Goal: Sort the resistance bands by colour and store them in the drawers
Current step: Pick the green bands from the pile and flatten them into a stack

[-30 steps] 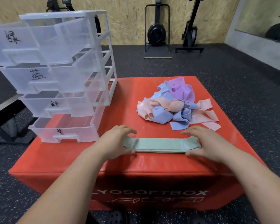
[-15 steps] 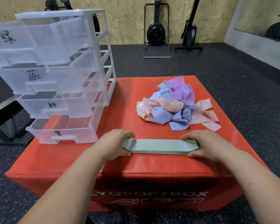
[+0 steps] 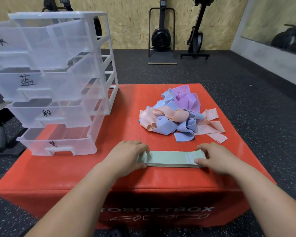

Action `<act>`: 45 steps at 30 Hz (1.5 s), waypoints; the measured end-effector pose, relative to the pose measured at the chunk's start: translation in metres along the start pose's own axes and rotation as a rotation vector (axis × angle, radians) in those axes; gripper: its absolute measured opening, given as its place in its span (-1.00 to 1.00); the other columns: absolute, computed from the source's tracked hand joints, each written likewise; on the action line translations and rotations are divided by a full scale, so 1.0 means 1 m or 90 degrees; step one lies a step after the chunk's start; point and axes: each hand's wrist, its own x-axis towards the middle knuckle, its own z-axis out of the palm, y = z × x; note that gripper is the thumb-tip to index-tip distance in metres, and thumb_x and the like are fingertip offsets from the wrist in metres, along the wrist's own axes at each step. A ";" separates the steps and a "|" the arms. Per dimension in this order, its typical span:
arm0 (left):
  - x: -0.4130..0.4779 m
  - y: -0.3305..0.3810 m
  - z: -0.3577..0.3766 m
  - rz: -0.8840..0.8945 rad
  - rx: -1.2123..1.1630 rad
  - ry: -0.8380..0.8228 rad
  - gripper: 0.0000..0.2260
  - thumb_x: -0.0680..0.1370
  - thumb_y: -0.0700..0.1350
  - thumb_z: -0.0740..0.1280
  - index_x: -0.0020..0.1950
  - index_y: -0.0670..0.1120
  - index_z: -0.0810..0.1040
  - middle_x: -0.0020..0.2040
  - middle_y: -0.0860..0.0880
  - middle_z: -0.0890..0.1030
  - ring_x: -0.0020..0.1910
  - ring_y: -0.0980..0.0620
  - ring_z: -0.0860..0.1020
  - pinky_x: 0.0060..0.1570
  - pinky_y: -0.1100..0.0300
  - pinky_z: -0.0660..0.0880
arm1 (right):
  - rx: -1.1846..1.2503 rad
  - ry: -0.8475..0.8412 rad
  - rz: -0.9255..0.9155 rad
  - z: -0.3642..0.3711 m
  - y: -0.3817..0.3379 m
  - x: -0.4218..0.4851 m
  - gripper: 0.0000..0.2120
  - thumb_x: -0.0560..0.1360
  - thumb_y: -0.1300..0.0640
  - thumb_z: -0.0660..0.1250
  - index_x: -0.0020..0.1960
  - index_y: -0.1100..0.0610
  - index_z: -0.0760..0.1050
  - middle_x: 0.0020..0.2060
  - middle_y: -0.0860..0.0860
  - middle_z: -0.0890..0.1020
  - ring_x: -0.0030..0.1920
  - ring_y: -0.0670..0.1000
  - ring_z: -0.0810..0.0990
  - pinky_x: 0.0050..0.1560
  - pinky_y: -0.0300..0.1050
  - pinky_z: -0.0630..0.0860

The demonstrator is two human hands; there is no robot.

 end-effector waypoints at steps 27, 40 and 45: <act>0.032 0.102 -0.031 -0.288 -0.839 0.054 -0.63 0.67 0.11 0.37 0.07 -0.22 0.61 -0.14 -0.04 0.66 -0.19 0.11 0.67 0.04 0.12 0.70 | 0.688 0.151 -0.059 0.008 -0.090 -0.018 -0.11 0.11 -0.01 0.65 0.40 -0.18 0.44 0.18 0.00 0.62 0.00 0.04 0.74 0.07 0.11 0.70; 0.041 0.088 -0.019 -0.361 -0.754 0.093 -0.77 0.38 -0.21 0.48 0.00 -0.22 0.66 -0.14 -0.21 0.69 -0.14 -0.16 0.73 0.02 -0.12 0.72 | 0.400 0.172 -0.200 0.014 -0.071 -0.020 0.15 0.17 -0.08 0.71 0.58 -0.37 0.13 0.32 -0.18 0.44 0.23 -0.19 0.51 0.13 -0.18 0.54; 0.038 0.084 -0.027 -0.348 -0.799 0.107 -0.87 0.50 -0.32 0.43 0.02 -0.19 0.68 -0.14 -0.10 0.71 -0.18 0.04 0.70 -0.13 0.17 0.69 | 0.459 0.069 -0.193 0.037 -0.072 -0.005 0.18 0.16 -0.08 0.72 0.63 -0.18 0.16 0.33 -0.28 0.54 0.32 -0.20 0.56 0.35 -0.03 0.56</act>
